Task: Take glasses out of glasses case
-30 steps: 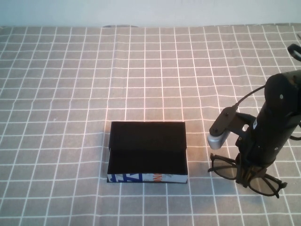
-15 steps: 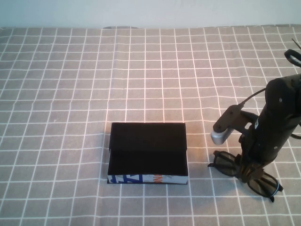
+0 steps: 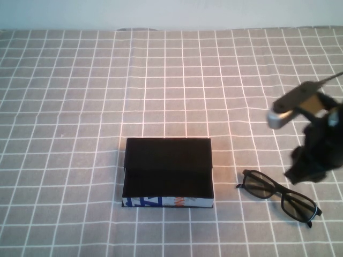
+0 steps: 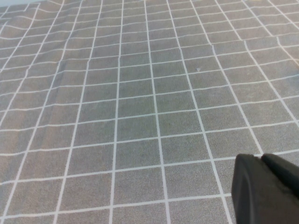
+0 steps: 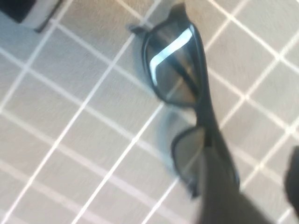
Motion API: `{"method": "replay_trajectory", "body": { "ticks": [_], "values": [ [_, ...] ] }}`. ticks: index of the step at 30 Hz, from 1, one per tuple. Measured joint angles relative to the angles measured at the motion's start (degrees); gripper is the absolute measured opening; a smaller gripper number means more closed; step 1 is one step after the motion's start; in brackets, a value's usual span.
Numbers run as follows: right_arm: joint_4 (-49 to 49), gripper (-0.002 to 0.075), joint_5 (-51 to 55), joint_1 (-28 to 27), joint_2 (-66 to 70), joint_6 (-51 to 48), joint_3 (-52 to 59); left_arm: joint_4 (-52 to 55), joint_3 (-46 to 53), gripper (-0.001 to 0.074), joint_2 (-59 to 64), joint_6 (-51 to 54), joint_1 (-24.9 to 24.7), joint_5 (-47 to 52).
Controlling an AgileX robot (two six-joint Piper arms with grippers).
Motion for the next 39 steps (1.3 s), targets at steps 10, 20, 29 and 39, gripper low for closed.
{"method": "replay_trajectory", "body": {
  "ticks": [10,20,29,39],
  "values": [
    [7.89,-0.0011,1.01,0.00,-27.41,8.22,13.48,0.00,0.00,-0.0004,0.00,0.00,0.00,0.00],
    [16.08,-0.0016,-3.64,0.00,-55.58,8.76,26.35,0.00,0.00,-0.0005,0.00,0.00,0.00,0.00],
    [9.53,-0.0016,-20.20,-0.37,-64.26,8.98,39.25,0.00,0.00,-0.0004,0.00,0.00,0.00,0.00],
    [10.13,-0.0016,-54.48,-18.28,-71.62,8.98,63.91,0.00,0.00,-0.0004,0.00,0.00,0.00,0.00]
  ]
}}
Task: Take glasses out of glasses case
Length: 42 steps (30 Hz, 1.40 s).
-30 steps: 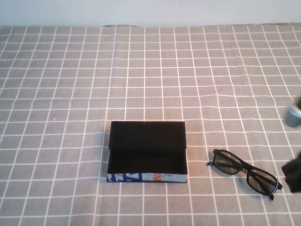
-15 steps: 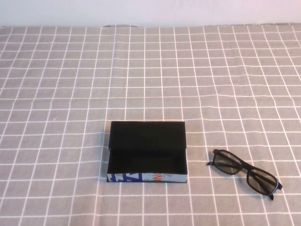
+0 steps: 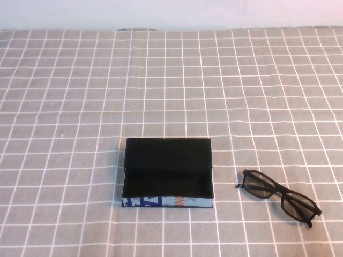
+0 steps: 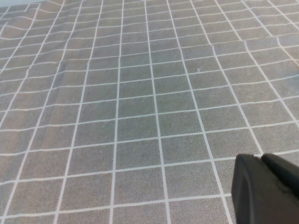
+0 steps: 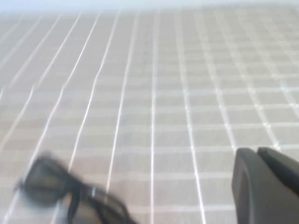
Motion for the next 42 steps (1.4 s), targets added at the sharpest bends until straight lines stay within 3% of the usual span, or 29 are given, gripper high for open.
{"method": "replay_trajectory", "body": {
  "ticks": [7,12,42],
  "values": [
    [-0.48,-0.0016,8.37,-2.36,-12.70,0.00,0.51,0.00,0.00,-0.0004,0.00,0.00,0.00,0.00],
    [-1.36,-0.0016,15.45,-2.36,-14.42,0.00,0.61,0.00,0.00,-0.0004,0.00,0.00,0.00,0.00],
    [-1.07,-0.0017,16.10,-2.36,-14.42,0.00,0.61,0.00,0.00,-0.0004,0.00,0.00,0.00,0.00]
  ]
}}
